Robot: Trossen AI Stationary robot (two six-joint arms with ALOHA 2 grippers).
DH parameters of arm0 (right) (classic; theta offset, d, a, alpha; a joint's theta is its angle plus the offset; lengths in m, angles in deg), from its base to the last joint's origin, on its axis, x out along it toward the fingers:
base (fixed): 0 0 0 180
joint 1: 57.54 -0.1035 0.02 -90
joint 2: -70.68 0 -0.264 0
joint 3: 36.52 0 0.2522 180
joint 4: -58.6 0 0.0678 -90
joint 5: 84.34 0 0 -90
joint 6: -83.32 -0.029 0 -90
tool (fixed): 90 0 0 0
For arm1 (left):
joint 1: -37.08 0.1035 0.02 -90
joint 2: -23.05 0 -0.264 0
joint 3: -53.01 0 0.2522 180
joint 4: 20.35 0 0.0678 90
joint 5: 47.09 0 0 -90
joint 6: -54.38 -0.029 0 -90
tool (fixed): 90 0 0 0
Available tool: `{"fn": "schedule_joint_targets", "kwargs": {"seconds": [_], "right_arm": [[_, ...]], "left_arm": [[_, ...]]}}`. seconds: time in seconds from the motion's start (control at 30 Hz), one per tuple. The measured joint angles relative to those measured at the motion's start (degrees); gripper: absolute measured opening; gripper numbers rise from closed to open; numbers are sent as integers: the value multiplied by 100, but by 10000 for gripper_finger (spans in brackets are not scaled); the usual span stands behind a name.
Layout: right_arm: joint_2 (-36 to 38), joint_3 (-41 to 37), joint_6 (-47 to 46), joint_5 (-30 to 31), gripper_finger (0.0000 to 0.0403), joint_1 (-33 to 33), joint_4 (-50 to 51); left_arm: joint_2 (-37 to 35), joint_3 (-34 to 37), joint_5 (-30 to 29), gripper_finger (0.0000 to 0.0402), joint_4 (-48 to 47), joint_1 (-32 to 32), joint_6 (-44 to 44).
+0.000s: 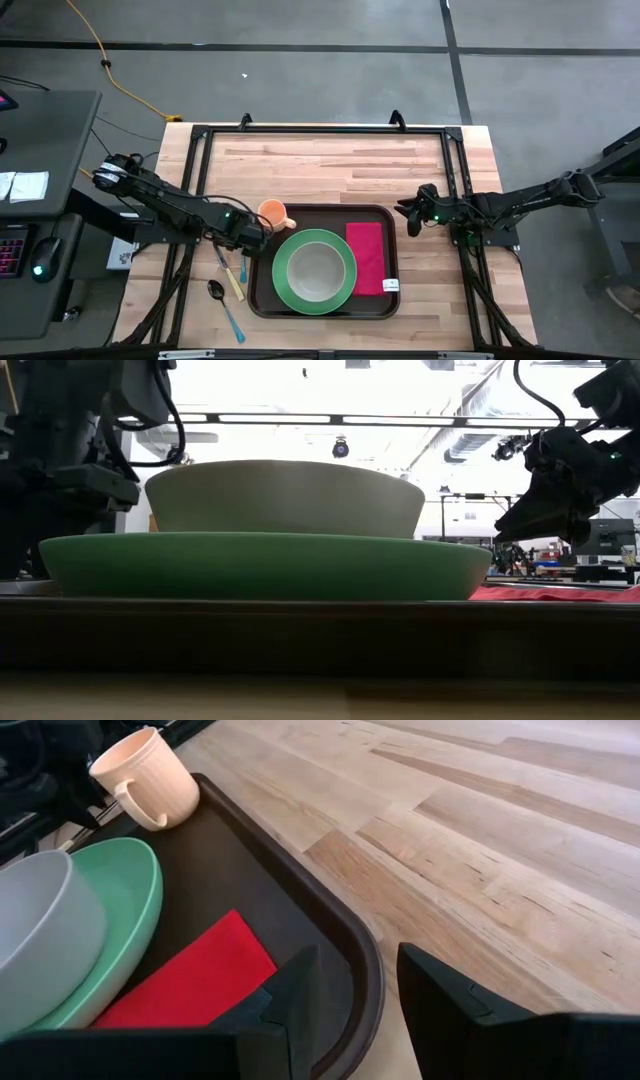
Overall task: Set up tray
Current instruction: Put the blue fork on the red table napkin
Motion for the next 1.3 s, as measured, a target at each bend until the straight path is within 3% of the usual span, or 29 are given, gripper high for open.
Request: {"fn": "schedule_joint_targets", "kwargs": {"seconds": [0.3, 1.1, 1.3], "right_arm": [[-1, 0, 0, 0, 114, 0, 4], [-2, 0, -107, 34, 114, 0, 26], [-2, 0, -107, 48, 114, 0, 26]], "left_arm": [[0, 389, -57, 282, 756, 0, 111], [0, 420, -184, 282, 608, 4, 306], [0, 420, -182, 250, 627, 4, 310]]}}
